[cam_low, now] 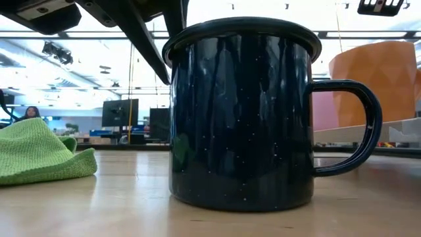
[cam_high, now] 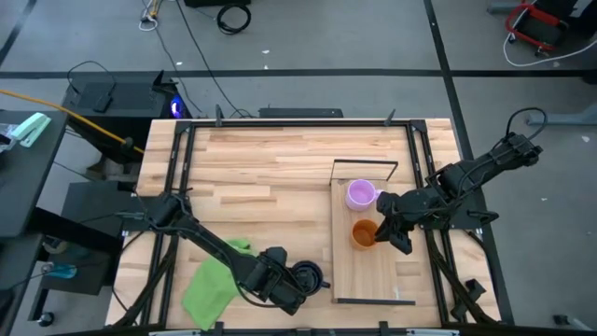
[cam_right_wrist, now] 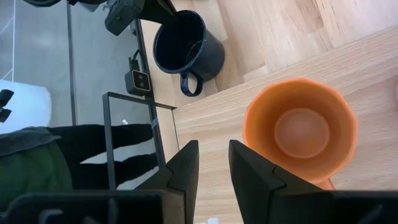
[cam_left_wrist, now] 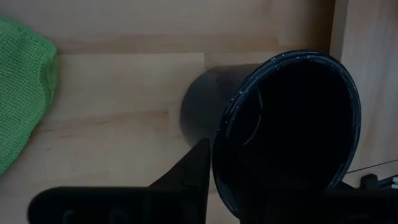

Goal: Stack small to large cups/mugs on shelf
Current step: Put the black mug on the shelf

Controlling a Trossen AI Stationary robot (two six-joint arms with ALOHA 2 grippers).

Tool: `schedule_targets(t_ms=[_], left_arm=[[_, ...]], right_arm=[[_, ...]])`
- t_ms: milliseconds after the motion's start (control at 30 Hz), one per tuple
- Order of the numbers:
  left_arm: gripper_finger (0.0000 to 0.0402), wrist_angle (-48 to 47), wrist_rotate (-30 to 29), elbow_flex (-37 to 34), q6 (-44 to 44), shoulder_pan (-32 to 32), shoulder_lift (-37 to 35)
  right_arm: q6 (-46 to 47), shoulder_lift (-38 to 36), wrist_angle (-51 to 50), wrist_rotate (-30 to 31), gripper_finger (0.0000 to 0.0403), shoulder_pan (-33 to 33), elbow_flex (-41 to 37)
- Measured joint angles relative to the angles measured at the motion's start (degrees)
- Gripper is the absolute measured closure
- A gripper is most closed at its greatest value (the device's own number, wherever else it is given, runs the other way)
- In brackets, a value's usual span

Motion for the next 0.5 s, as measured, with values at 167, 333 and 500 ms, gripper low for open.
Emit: schedule_targets(t_ms=[167, 333, 500], left_arm=[[0.0329, 0.1, 0.0, 0.0, 0.2, 0.0, -0.1], [0.0323, 0.2, 0.0, 0.1, 1.3, 0.0, -0.4], [0.0323, 0.2, 0.0, 0.1, 1.7, 0.0, -0.4]], right_arm=[[0.0, 0.0, 0.0, 0.0, 0.0306, 0.0, 0.0], [0.0, 0.0, 0.0, 0.0, 0.0306, 0.0, 0.0], [0.0, 0.0, 0.0, 0.0, 0.0306, 0.0, 0.0]])
